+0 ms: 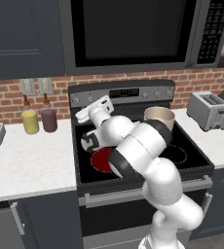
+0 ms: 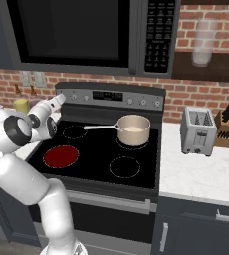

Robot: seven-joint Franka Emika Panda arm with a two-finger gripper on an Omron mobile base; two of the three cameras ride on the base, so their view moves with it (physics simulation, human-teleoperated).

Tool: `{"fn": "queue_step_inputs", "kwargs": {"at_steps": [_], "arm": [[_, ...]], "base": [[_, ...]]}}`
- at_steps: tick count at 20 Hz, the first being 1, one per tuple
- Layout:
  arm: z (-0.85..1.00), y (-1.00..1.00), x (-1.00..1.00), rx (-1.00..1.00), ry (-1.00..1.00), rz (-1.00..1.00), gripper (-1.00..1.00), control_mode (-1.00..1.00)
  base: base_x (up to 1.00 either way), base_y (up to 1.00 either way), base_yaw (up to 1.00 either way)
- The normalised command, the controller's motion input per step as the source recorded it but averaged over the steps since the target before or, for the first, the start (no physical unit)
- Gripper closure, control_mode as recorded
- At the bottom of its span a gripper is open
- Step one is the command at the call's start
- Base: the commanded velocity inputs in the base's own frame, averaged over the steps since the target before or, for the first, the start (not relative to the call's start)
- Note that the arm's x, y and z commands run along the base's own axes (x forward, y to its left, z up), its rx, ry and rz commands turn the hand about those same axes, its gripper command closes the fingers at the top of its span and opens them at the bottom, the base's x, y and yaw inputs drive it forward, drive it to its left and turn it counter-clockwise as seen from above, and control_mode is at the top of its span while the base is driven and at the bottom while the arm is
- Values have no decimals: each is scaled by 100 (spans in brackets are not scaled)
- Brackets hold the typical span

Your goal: Turn off the front left burner of the stove.

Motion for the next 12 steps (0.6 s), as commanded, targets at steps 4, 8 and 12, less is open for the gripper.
{"fn": "queue_step_inputs", "kwargs": {"at_steps": [4, 8, 12], "arm": [[-58, 0, 16, 0, 0, 2, -100, -100], [-29, 0, 12, 0, -1, 3, -100, -100], [-1, 0, 28, 0, 0, 2, -100, -100]], "base": [[0, 0, 0], [0, 0, 0], [0, 0, 0]]}}
